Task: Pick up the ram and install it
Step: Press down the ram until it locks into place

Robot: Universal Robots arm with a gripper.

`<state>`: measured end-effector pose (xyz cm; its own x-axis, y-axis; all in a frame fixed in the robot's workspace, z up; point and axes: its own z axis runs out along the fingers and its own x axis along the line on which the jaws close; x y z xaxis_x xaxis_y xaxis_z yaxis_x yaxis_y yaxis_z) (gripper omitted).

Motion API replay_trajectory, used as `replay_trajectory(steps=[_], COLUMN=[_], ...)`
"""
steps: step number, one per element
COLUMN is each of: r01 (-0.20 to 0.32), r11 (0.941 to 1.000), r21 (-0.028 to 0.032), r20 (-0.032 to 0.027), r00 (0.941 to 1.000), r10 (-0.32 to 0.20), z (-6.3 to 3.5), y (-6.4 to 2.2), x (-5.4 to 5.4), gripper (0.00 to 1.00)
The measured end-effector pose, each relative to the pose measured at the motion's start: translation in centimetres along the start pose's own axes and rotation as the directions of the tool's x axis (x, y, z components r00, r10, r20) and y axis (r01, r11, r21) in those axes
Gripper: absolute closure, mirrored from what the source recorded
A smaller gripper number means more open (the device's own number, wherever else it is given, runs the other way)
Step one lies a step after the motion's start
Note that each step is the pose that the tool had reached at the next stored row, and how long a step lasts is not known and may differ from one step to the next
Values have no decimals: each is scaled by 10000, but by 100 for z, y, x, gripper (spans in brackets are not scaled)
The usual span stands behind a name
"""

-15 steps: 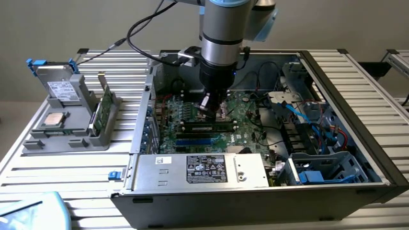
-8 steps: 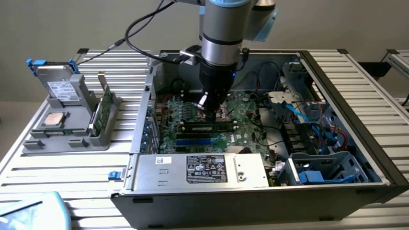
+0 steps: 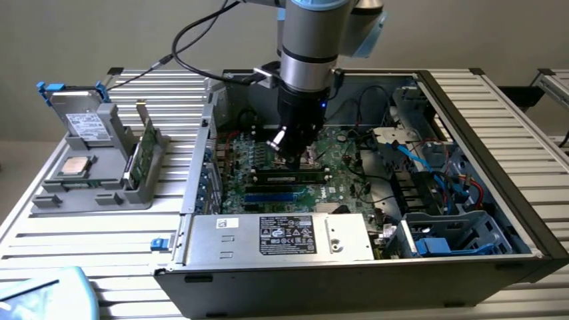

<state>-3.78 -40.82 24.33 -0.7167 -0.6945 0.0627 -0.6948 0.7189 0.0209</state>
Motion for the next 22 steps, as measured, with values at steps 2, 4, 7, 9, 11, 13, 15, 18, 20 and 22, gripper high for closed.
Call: replay_trajectory(steps=[2,4,7,9,11,13,15,18,20,22], r01=[-318,-633,-1100,-1423,-1725,-2021,-2315,-2748,-3030,-3308], r11=[9995,9980,9939,9898,9850,9793,9728,9614,9528,9435], r21=[-18,-37,-65,-84,-102,-116,-128,-146,-159,-169], r20=[10,17,28,33,39,42,46,51,55,57], r00=[9995,9980,9939,9898,9850,9793,9728,9615,9529,9436], r10=[318,633,1100,1423,1726,2022,2315,2749,3032,3310], z=[1,1,2,3,4,6,8,11,13,15], y=[0,0,0,0,0,0,0,0,0,0], x=[0,0,0,0,0,0,-1,-1,-1,-1], gripper=[89,89,89,89,89,89,89,89,89,89])
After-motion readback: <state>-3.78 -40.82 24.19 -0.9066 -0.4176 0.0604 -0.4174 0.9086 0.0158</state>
